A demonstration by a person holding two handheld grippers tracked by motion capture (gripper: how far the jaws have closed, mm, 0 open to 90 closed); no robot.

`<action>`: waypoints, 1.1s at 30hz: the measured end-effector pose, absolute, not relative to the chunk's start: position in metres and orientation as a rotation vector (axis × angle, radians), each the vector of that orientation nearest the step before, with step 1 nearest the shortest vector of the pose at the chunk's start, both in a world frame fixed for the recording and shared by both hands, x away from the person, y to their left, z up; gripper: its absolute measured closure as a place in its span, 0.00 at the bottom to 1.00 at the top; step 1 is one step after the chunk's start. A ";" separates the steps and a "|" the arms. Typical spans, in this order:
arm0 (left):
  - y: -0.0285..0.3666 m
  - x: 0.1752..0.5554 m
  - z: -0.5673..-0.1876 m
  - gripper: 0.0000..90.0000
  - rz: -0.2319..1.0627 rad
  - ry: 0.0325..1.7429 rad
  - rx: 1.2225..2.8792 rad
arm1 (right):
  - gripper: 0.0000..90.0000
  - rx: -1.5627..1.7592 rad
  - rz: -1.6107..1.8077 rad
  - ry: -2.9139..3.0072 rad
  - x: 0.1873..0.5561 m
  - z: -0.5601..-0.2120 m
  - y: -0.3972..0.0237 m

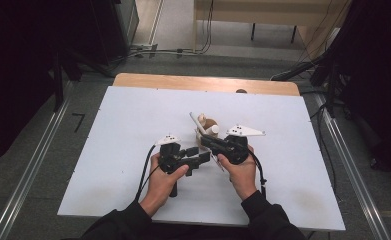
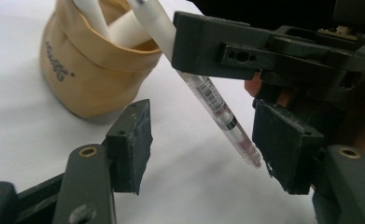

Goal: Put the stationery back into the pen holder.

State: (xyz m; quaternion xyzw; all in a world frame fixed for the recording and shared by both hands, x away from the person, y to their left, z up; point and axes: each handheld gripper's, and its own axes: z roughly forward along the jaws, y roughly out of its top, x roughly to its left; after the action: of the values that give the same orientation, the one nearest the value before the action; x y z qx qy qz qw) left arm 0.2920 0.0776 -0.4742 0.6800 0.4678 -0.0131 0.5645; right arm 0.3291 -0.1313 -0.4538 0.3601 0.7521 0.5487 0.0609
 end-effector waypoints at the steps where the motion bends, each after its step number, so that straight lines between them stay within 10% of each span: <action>1: 0.076 0.293 -0.475 0.44 -0.041 1.103 1.597 | 0.87 1.091 1.662 2.274 0.329 -0.454 -0.131; 33: 0.079 0.305 -0.480 0.82 -0.134 1.124 1.529 | 0.87 1.080 1.688 2.293 0.326 -0.454 -0.126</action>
State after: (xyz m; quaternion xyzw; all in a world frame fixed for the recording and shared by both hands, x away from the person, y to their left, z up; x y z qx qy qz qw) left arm 0.3049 0.0790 -0.4802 0.6544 0.4812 -0.0575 0.5804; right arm 0.3259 -0.1257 -0.4543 0.3541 0.7521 0.5537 0.0481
